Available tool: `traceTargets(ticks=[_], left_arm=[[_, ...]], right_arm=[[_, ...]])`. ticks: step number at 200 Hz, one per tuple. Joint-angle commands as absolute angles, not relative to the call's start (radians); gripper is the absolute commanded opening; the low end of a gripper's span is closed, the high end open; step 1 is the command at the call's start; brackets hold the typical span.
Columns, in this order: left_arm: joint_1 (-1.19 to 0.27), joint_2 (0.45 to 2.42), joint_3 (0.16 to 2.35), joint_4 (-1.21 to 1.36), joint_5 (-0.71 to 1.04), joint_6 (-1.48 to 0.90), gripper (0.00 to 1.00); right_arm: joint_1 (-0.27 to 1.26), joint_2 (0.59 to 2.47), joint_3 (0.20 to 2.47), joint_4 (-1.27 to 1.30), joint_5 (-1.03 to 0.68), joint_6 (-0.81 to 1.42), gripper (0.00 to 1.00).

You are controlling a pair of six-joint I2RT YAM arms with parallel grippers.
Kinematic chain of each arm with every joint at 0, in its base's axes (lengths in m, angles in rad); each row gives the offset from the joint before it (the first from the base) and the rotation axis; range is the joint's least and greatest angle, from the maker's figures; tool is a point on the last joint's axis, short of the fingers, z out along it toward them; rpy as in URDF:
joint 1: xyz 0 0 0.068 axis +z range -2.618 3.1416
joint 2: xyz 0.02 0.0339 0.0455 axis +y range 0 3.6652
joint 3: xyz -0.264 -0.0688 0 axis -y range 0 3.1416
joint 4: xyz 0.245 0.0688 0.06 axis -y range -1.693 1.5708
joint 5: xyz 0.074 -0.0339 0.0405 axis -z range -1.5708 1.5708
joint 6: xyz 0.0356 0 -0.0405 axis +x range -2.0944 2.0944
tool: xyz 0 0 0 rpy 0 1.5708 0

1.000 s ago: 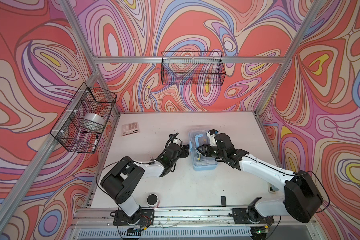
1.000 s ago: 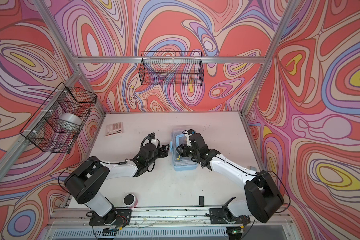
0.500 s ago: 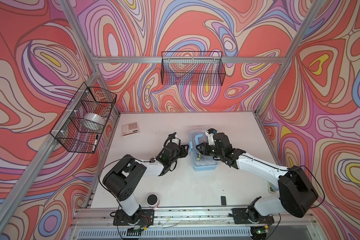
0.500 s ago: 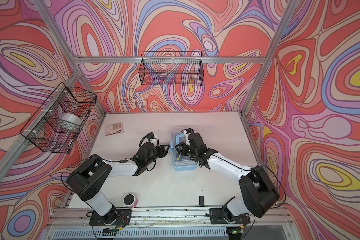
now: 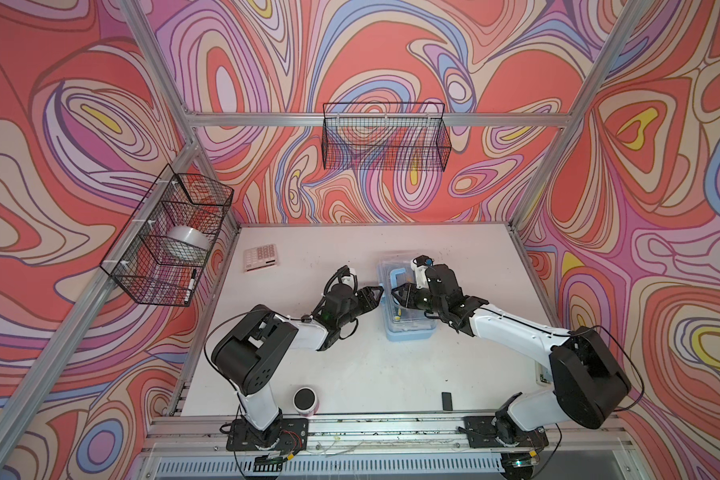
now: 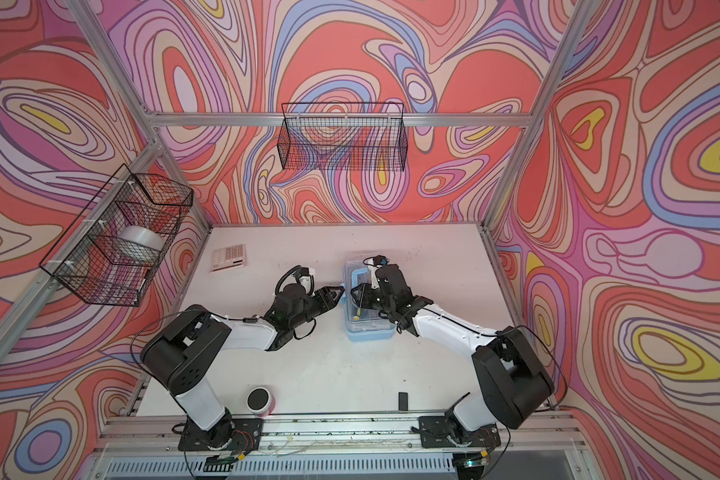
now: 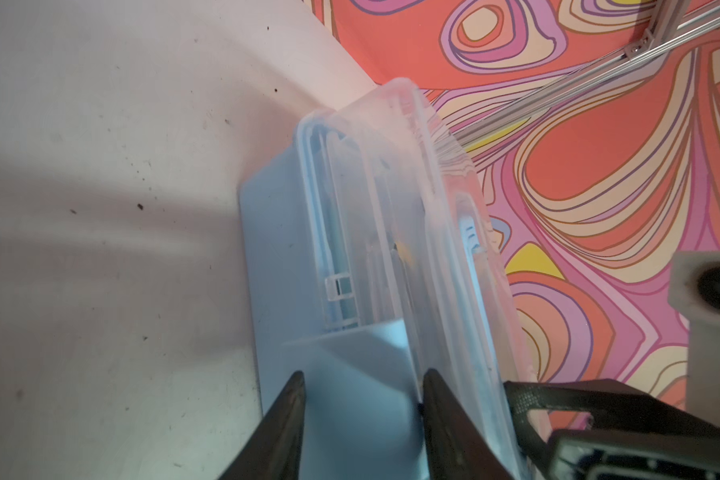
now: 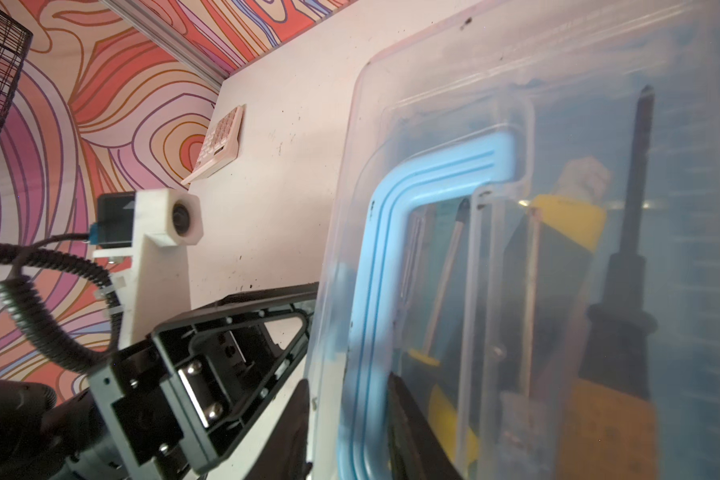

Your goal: Pack the tool kit

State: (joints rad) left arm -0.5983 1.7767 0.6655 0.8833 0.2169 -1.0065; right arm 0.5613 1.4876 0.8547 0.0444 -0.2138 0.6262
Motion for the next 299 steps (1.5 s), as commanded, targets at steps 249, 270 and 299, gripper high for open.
traceTargets(ticks=[249, 270, 299], left_arm=[[-0.580, 1.679, 0.898, 0.138, 0.215, -0.816, 0.41], [-0.580, 1.650, 0.926, 0.074, 0.200, -0.798, 0.43], [-0.581, 1.637, 0.974, 0.006, 0.192, -0.767, 0.49]], right_arm=[[0.574, 1.467, 0.887, -0.209, -0.164, 0.594, 0.26], [0.574, 1.462, 0.888, -0.210, -0.160, 0.594, 0.26], [0.574, 1.467, 0.893, -0.213, -0.155, 0.588, 0.26]])
